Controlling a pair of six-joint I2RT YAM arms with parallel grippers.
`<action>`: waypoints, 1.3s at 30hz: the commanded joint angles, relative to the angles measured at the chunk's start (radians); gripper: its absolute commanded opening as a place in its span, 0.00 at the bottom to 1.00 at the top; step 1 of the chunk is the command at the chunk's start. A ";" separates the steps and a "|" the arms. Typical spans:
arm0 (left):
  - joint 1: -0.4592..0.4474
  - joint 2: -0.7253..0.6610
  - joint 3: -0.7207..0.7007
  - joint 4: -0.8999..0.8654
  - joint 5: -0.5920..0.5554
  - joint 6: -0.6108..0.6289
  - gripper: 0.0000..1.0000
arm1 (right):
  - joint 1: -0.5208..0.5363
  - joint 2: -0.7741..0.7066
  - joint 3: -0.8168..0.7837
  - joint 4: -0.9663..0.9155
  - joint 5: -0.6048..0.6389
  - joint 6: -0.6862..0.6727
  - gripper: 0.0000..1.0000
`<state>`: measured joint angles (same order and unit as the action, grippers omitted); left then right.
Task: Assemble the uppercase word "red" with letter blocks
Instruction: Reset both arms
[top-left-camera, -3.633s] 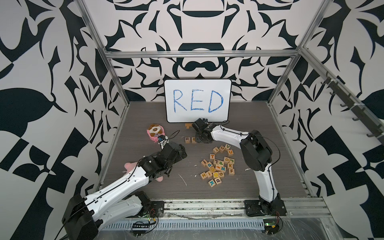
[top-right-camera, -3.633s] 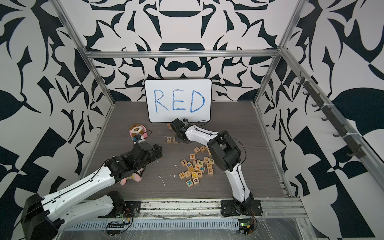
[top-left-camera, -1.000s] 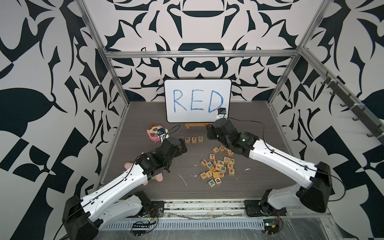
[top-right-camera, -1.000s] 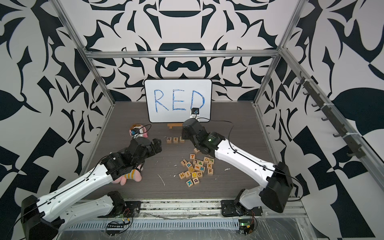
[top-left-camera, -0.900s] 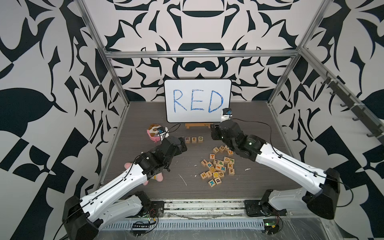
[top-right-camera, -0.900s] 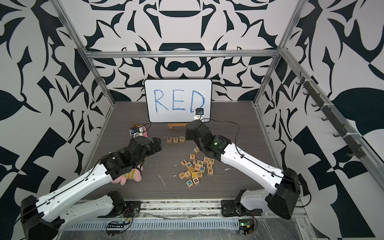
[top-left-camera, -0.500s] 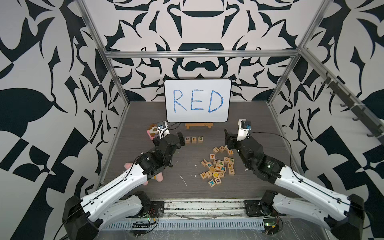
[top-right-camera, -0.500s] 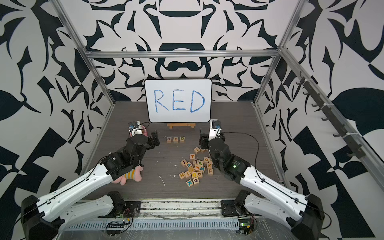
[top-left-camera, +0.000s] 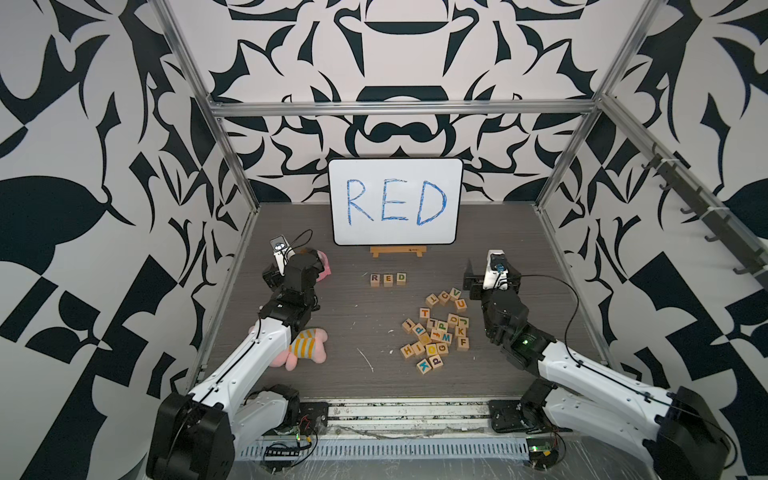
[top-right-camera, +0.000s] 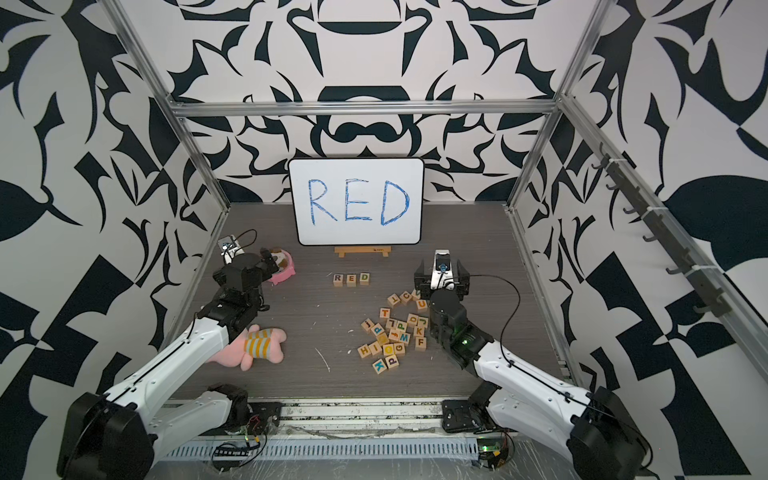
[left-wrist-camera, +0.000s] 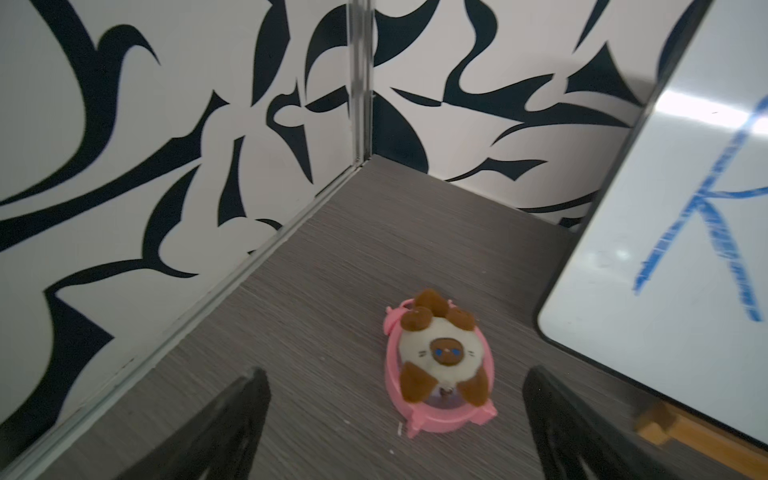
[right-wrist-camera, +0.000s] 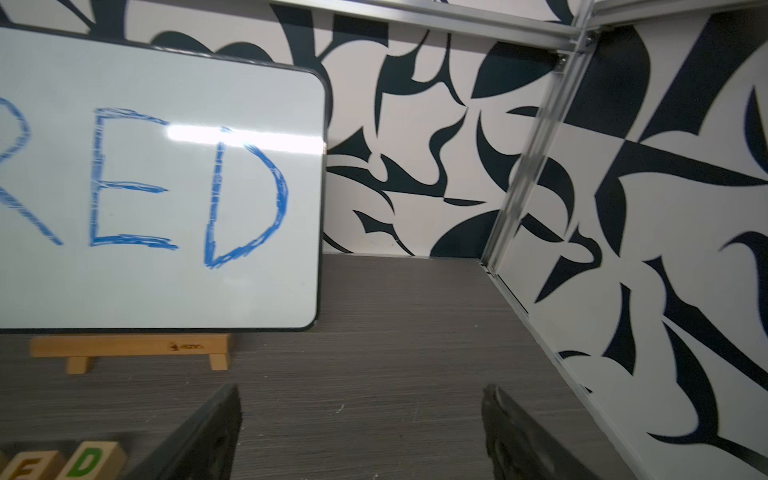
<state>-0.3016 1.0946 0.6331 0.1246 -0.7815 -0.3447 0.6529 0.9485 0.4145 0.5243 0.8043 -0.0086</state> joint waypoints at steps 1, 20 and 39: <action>0.045 0.050 -0.018 0.137 -0.063 0.127 0.99 | -0.069 0.026 -0.018 0.110 -0.003 -0.027 0.92; 0.213 0.353 -0.123 0.405 0.134 0.150 0.99 | -0.352 0.391 -0.123 0.307 -0.137 0.044 0.94; 0.317 0.478 -0.287 0.879 0.446 0.232 0.99 | -0.498 0.598 -0.073 0.407 -0.447 0.018 0.96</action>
<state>0.0055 1.5364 0.3786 0.8692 -0.3859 -0.1295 0.1623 1.5658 0.3122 0.9321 0.4278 -0.0242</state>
